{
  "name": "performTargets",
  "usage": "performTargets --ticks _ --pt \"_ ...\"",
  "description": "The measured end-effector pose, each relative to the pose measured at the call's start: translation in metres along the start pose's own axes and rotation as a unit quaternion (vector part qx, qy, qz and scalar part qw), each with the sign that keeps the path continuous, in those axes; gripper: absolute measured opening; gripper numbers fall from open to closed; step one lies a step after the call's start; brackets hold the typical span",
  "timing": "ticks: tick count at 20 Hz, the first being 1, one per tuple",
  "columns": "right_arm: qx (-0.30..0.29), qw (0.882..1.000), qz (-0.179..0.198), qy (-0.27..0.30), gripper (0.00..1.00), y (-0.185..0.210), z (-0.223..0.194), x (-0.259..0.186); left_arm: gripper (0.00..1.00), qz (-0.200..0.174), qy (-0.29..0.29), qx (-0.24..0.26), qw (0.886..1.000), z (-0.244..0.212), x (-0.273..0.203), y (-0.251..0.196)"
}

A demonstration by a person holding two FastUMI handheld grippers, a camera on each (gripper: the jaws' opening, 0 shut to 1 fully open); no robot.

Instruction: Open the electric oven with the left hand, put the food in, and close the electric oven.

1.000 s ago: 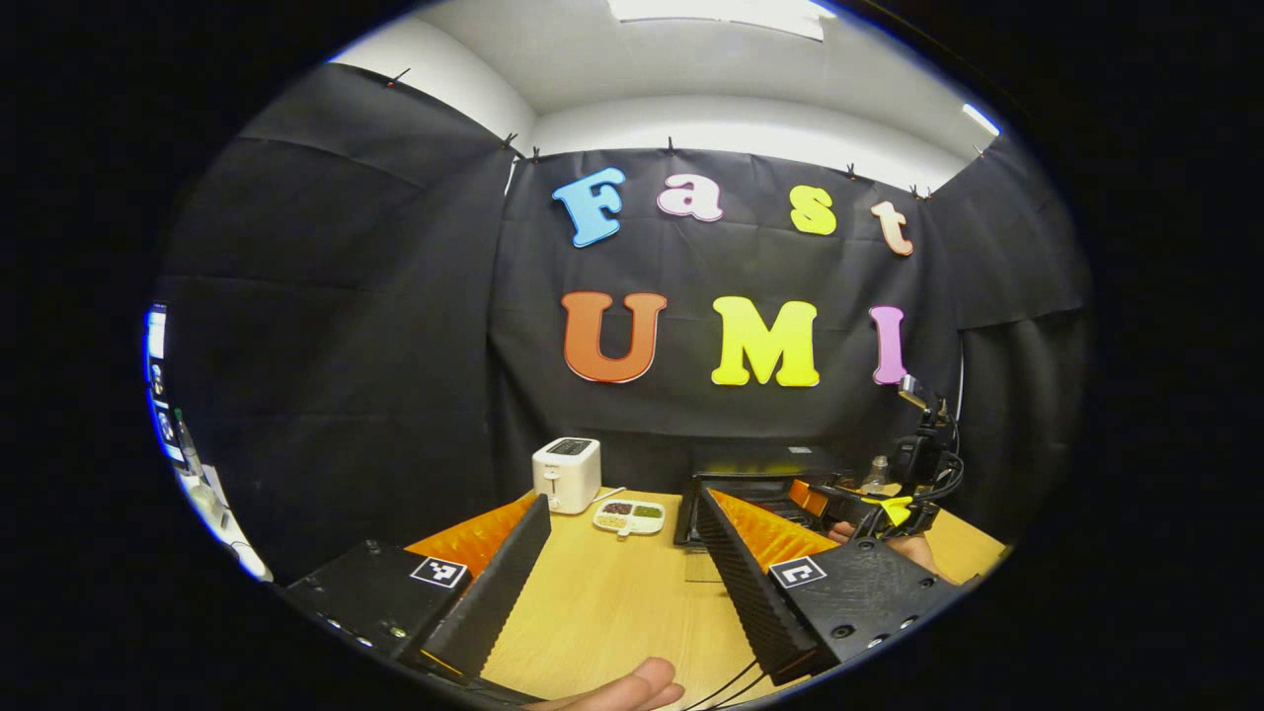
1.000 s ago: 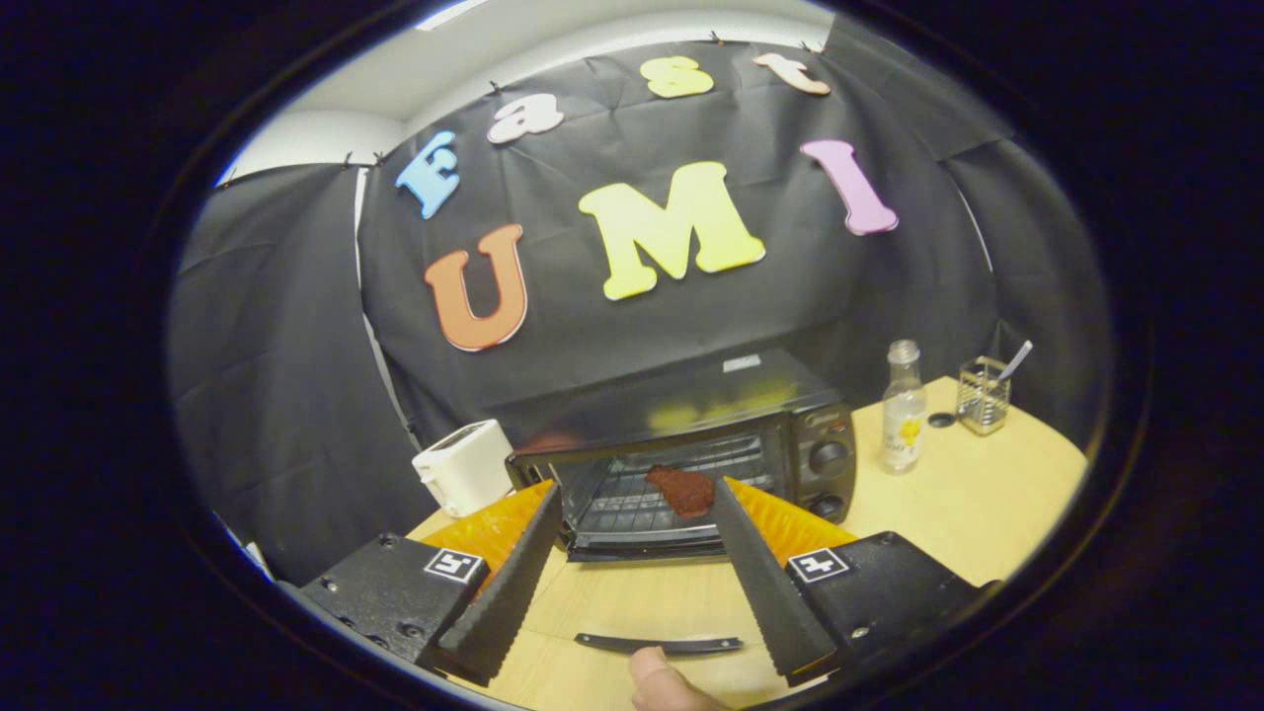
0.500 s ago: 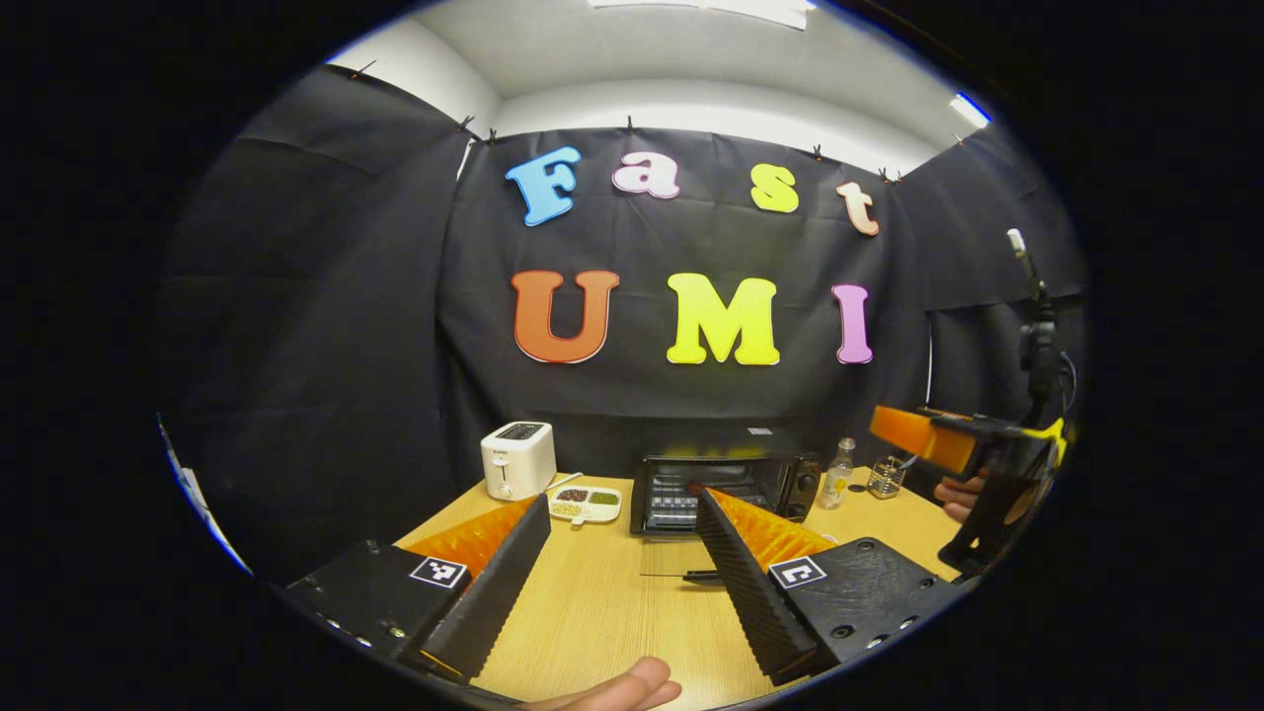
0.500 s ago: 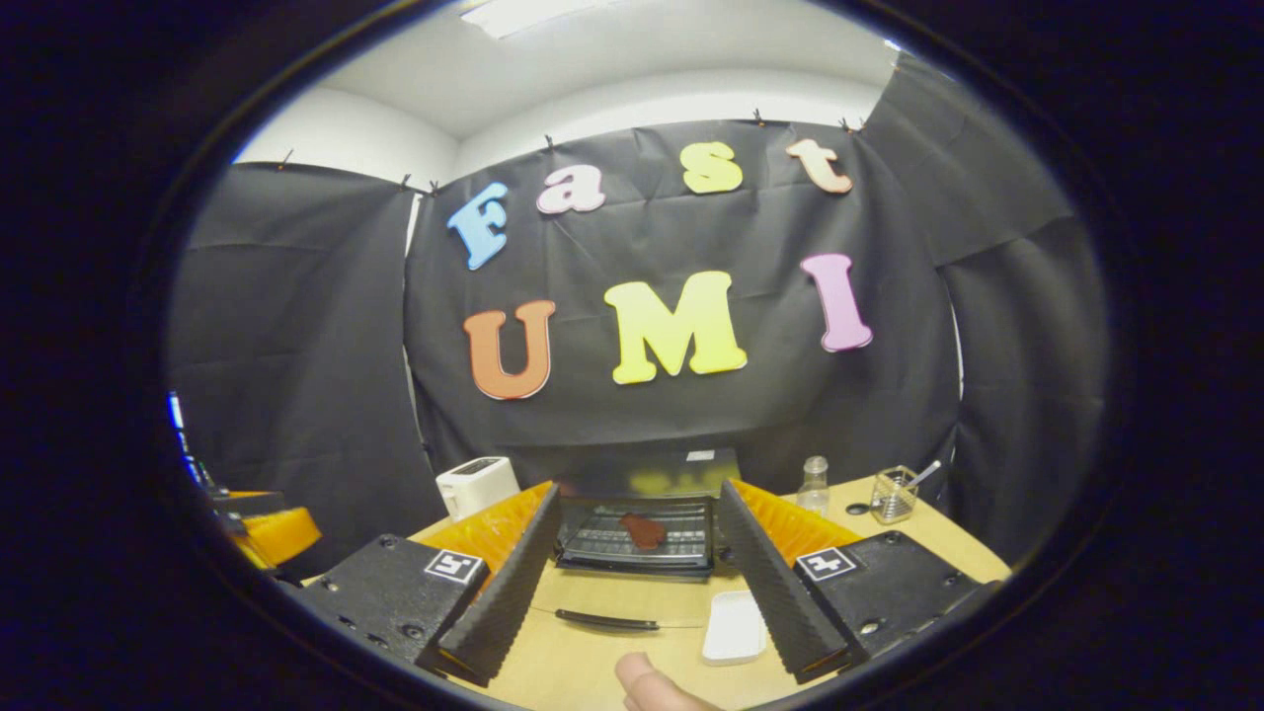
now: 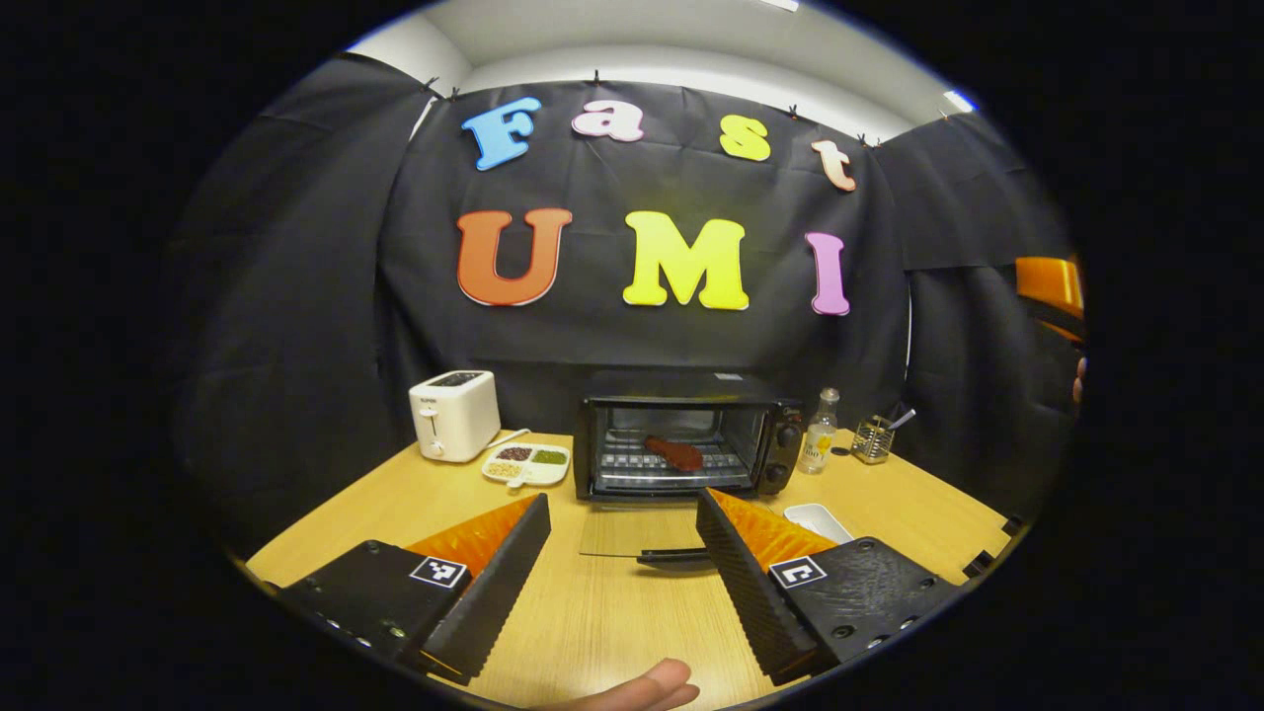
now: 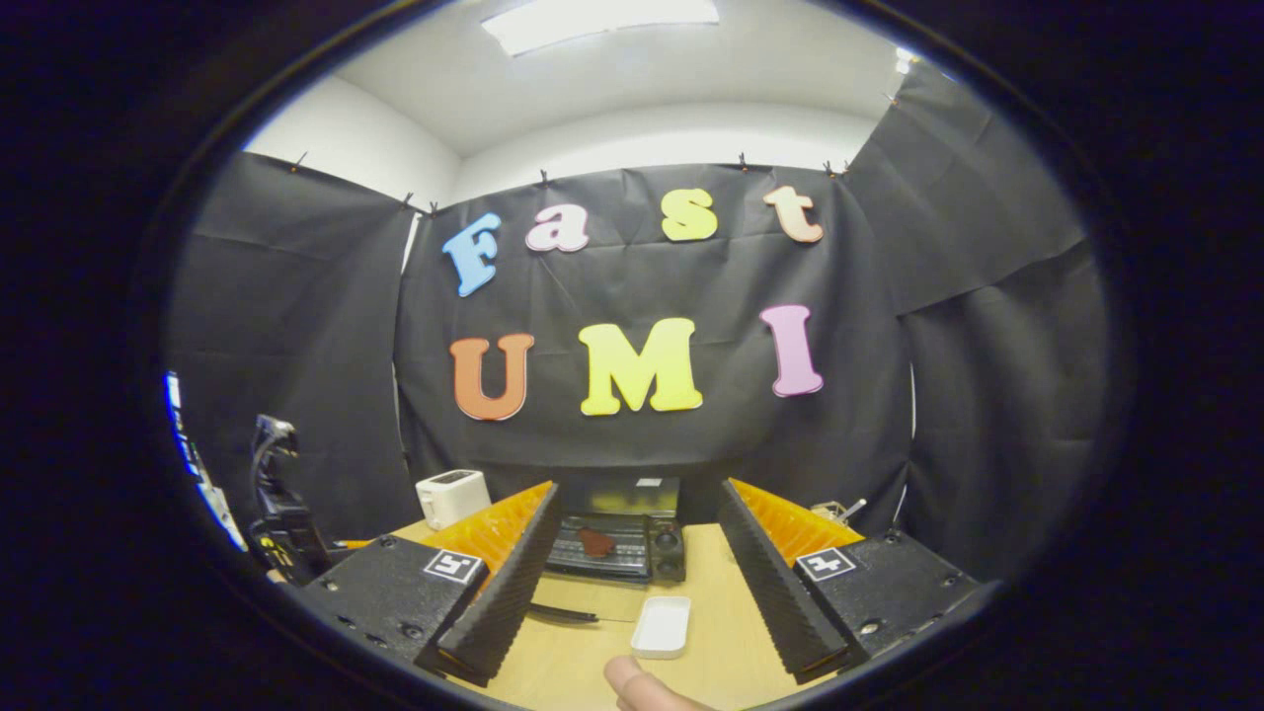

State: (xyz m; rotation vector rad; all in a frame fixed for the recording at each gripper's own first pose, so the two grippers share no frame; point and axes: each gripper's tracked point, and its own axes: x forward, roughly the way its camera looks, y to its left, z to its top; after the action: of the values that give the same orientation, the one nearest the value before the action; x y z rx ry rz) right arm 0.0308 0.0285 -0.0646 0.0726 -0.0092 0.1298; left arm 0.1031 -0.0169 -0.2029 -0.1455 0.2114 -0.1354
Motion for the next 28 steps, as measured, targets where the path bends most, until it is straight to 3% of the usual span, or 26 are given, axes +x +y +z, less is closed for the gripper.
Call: performTargets --ticks 10,11,13,14,15,24,28 --pt "0.002 1.000 -0.003 -0.008 0.96 -0.033 -0.008 -0.009 0.96 -0.032 0.096 0.009 0.995 -0.096 0.064 -0.054" --pt "0.003 1.000 -0.001 -0.008 1.00 -0.034 -0.009 -0.010 0.96 -0.033 0.103 0.006 0.994 -0.102 0.068 -0.057" --pt "0.003 1.000 -0.005 -0.008 0.96 -0.040 -0.008 -0.010 0.96 -0.035 0.117 0.005 0.992 -0.114 0.074 -0.061" --pt "0.001 1.000 -0.008 -0.008 1.00 -0.042 -0.009 -0.009 0.96 -0.034 0.122 0.009 0.992 -0.118 0.077 -0.061" --pt "0.001 1.000 -0.011 -0.008 0.96 -0.044 -0.010 -0.009 0.96 -0.035 0.129 0.012 0.991 -0.124 0.080 -0.063" --pt "-0.013 1.000 -0.006 -0.005 1.00 -0.041 -0.008 -0.003 0.96 -0.016 0.184 0.029 0.982 -0.164 0.107 -0.055" --pt "-0.025 1.000 0.012 -0.008 1.00 -0.018 -0.005 -0.005 0.96 -0.021 0.198 0.021 0.980 -0.166 0.109 -0.057"
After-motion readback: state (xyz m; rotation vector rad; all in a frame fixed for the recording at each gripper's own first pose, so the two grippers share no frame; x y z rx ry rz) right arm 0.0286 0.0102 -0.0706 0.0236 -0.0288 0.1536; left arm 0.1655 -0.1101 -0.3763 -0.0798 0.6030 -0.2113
